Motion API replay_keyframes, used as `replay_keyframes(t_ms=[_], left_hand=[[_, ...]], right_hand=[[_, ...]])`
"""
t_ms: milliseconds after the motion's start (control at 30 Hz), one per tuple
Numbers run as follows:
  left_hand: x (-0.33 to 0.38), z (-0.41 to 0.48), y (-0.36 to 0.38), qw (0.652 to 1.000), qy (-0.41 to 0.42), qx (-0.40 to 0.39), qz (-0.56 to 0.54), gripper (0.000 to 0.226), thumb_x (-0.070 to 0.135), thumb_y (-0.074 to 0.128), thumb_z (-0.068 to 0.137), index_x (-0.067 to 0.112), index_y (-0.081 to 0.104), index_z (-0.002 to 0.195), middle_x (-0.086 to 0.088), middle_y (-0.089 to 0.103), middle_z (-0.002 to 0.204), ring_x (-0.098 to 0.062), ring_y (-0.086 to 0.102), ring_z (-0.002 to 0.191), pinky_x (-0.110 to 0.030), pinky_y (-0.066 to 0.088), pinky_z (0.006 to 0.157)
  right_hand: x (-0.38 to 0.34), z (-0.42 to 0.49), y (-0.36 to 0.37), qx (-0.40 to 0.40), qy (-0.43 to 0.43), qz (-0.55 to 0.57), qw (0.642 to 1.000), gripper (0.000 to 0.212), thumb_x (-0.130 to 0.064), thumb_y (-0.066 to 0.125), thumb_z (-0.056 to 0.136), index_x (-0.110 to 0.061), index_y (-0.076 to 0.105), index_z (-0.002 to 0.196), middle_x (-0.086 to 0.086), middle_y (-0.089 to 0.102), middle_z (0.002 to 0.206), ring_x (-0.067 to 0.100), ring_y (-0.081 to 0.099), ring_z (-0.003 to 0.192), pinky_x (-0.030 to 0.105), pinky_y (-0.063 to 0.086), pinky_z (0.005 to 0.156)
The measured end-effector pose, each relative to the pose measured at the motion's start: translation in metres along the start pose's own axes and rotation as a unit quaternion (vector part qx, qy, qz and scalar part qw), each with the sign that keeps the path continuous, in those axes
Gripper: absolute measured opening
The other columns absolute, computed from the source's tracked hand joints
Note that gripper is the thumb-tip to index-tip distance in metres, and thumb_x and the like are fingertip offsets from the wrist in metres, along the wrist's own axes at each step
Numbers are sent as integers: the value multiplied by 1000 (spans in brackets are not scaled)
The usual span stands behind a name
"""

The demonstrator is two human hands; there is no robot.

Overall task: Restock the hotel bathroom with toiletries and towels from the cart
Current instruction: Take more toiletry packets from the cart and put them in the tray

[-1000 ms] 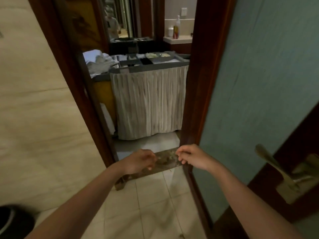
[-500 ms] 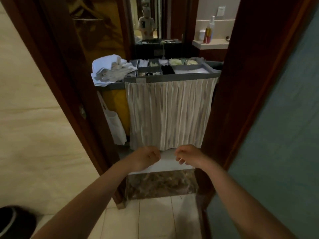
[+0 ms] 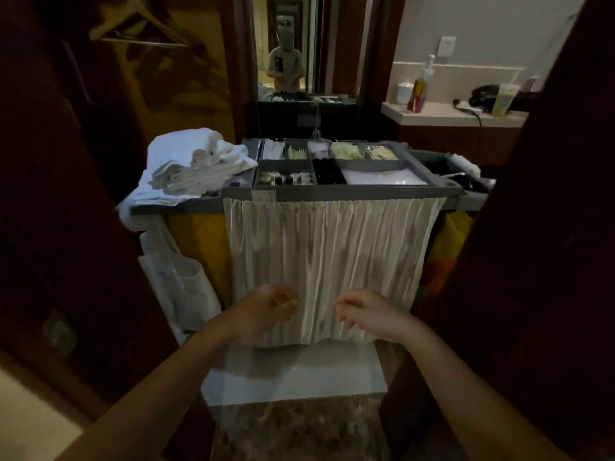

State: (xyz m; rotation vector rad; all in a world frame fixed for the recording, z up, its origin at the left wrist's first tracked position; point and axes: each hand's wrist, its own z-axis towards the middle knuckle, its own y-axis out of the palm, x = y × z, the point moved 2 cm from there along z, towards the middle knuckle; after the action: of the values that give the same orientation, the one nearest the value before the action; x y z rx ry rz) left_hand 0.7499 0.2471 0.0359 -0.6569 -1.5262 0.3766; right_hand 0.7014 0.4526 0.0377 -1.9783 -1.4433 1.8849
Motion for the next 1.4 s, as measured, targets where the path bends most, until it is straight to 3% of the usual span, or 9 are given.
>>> replay_keyframes(t_ms=[67, 233, 433, 667, 933, 1033, 1133, 1267, 1400], left_hand=[[-1, 22, -12, 999, -1, -13, 45, 21, 15, 48, 96, 4, 61, 109, -16, 65, 103, -26, 63, 96, -37, 50, 87], [-10, 118, -67, 999, 31, -25, 37, 16, 21, 47, 95, 17, 60, 105, 2, 61, 97, -10, 60, 93, -28, 49, 86], [-18, 213, -103, 999, 45, -18, 18, 12, 23, 51, 93, 21, 61, 98, 1, 64, 94, -13, 62, 91, -34, 51, 87], [-22, 333, -125, 999, 31, 7, -13, 13, 17, 50, 94, 16, 63, 95, 5, 63, 81, 6, 59, 68, -15, 47, 71], [-11, 483, -163, 995, -21, 51, -88, 14, 6, 46, 95, 1, 59, 98, -4, 62, 83, -8, 60, 74, -12, 50, 68], [-18, 517, -180, 991, -47, 67, -103, 14, 9, 45, 96, 6, 58, 97, -1, 63, 84, -8, 60, 75, -10, 48, 63], [-33, 546, -196, 989, -68, 69, -115, 13, 14, 47, 96, 13, 60, 95, 0, 65, 88, -7, 62, 75, -19, 49, 68], [-56, 586, -221, 985, -83, 63, -136, 14, 11, 45, 96, 10, 59, 95, -1, 65, 87, -10, 61, 75, -12, 46, 60], [-81, 628, -248, 985, -89, 68, -134, 15, 12, 46, 96, 14, 60, 91, -1, 65, 86, -11, 61, 76, -13, 48, 64]], right_hand=[[-5, 20, -10, -5, 8, -2, 1000, 25, -8, 42, 97, 6, 59, 110, 10, 57, 88, 7, 53, 65, 3, 40, 49], [-14, 104, -60, 10, 34, 0, 999, 23, -22, 46, 97, -13, 61, 112, -5, 62, 90, 8, 60, 79, 13, 44, 64], [-6, 183, -115, 29, 22, 6, 999, 19, -20, 47, 96, -16, 63, 106, -6, 64, 91, 5, 63, 80, 18, 43, 68], [12, 307, -177, 38, -12, 12, 999, 17, -16, 50, 94, -16, 65, 100, -1, 68, 87, 11, 65, 76, 12, 42, 62], [20, 438, -287, 24, -25, 42, 998, 17, -18, 47, 97, -16, 62, 103, 4, 66, 94, 10, 63, 77, 13, 46, 64], [16, 477, -316, 24, -39, 33, 998, 18, -15, 45, 97, -13, 62, 104, 5, 66, 92, 13, 62, 79, 14, 45, 63], [15, 515, -331, -2, -47, 27, 999, 19, -13, 45, 98, -12, 61, 106, 4, 65, 92, 14, 62, 81, 15, 46, 65], [16, 569, -348, -2, -48, 15, 999, 18, -10, 44, 98, -10, 62, 101, 2, 62, 87, 12, 59, 78, 10, 46, 62], [14, 627, -360, 41, -66, -47, 996, 19, -9, 50, 94, -20, 61, 83, -3, 60, 78, 12, 56, 72, 30, 44, 74]])
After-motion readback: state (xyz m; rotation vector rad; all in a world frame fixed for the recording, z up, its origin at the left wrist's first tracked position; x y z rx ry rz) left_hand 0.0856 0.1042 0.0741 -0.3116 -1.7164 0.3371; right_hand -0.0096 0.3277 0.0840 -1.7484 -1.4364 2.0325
